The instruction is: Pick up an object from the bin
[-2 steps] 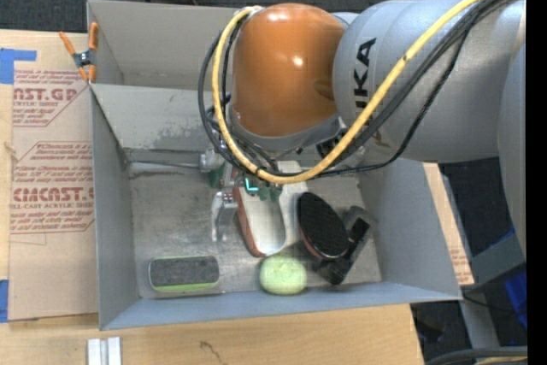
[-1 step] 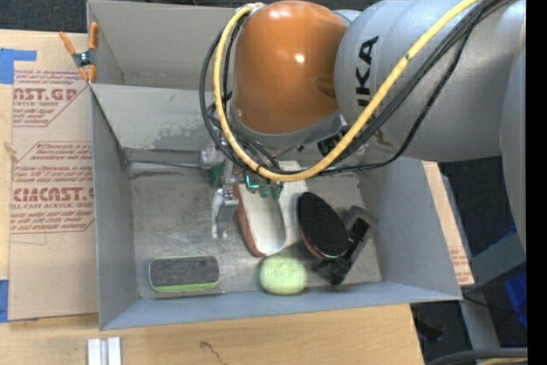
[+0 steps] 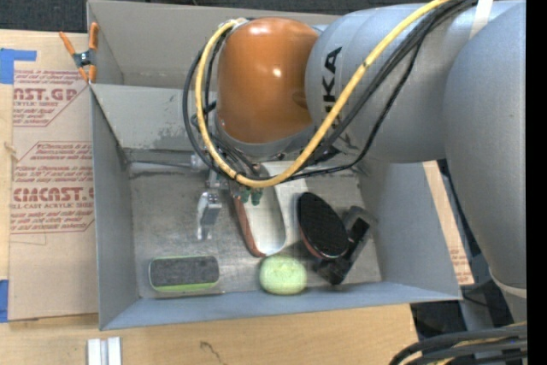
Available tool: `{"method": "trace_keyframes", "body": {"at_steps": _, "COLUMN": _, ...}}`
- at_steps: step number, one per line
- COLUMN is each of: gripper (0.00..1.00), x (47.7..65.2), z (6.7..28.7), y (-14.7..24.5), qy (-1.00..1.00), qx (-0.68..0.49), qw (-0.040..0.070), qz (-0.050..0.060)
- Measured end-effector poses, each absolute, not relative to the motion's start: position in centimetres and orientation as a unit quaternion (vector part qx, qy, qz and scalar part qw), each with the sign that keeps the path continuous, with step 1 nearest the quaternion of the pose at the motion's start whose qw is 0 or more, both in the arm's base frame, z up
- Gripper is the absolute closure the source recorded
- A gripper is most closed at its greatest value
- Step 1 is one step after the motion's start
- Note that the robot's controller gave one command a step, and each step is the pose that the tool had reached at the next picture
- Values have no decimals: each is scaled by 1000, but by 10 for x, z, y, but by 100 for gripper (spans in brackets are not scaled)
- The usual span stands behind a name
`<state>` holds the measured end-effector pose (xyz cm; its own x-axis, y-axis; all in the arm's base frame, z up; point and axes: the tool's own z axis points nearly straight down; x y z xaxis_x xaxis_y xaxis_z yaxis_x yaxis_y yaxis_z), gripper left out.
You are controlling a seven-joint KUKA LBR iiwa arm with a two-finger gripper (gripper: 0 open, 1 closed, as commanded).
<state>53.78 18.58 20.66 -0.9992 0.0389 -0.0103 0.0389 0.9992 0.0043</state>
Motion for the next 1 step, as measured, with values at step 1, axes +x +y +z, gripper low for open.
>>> {"method": "trace_keyframes", "body": {"at_steps": 1, "gripper": 0, "x": 531, "z": 136, "y": 194, "qy": 1000, "qx": -7, "qw": 2, "qz": 1}}
